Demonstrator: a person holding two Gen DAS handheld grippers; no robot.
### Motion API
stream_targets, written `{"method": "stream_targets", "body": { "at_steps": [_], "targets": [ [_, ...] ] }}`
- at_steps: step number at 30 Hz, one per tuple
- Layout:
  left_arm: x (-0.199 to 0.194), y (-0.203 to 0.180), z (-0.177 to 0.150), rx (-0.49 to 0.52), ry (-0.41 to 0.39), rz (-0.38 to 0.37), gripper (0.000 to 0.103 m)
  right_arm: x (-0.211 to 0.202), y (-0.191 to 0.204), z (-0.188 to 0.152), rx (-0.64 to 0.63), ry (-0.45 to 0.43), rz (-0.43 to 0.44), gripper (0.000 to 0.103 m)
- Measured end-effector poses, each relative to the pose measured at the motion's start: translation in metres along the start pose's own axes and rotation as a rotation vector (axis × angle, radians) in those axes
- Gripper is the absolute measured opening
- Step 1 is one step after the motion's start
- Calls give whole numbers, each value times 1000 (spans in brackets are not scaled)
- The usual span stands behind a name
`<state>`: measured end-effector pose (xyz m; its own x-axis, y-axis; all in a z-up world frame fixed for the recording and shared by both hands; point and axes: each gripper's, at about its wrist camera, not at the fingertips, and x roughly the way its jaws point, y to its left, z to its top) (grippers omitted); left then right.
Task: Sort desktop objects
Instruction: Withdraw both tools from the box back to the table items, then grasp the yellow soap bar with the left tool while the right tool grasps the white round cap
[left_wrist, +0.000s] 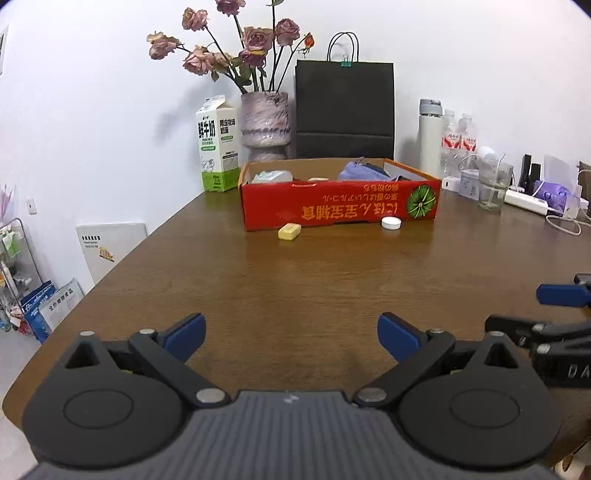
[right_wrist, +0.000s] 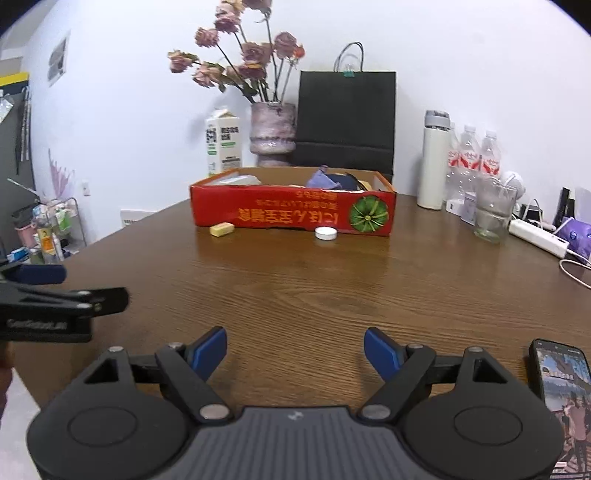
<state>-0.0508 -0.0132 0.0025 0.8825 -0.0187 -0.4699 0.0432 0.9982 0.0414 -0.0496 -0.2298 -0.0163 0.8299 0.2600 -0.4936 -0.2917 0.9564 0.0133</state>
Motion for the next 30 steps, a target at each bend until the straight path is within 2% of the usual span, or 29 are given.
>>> {"method": "stream_targets", "body": {
  "at_steps": [4, 6, 8, 11, 13, 14, 15, 18, 23, 25, 26, 27, 28, 29, 30],
  "targets": [
    [14, 2, 16, 15, -8, -23, 100, 11, -5, 18, 14, 7, 1, 81],
    [30, 6, 32, 15, -7, -37, 94, 25, -11, 32, 30, 9, -12, 79],
    [54, 12, 52, 13, 25, -50, 87, 47, -19, 52, 46, 29, -37, 78],
    [93, 18, 77, 60, 81, -84, 88, 84, -26, 75, 81, 34, -29, 76],
    [119, 18, 88, 92, 96, -97, 88, 116, -30, 86, 102, 59, -22, 73],
    [132, 20, 92, 94, 106, -101, 85, 129, -31, 90, 109, 75, -21, 67],
    [145, 22, 95, 81, 115, -87, 79, 148, -31, 96, 111, 95, -28, 63],
    [184, 33, 103, 23, 146, -86, 71, 186, -32, 106, 114, 124, -32, 60],
    [227, 37, 107, 9, 190, -110, 67, 230, -30, 115, 97, 168, -54, 57],
    [234, 37, 108, 6, 193, -115, 60, 237, -31, 117, 103, 167, -56, 54],
    [237, 36, 107, 6, 199, -116, 50, 240, -32, 118, 102, 170, -60, 51],
    [240, 35, 106, 7, 210, -117, 37, 243, -32, 119, 100, 176, -61, 44],
    [242, 35, 105, 10, 211, -111, 36, 245, -31, 120, 92, 174, -63, 42],
    [242, 34, 104, 19, 206, -105, 27, 246, -31, 121, 83, 173, -66, 36],
    [241, 33, 104, 26, 203, -102, 23, 247, -30, 121, 75, 173, -72, 28]
  ]
}}
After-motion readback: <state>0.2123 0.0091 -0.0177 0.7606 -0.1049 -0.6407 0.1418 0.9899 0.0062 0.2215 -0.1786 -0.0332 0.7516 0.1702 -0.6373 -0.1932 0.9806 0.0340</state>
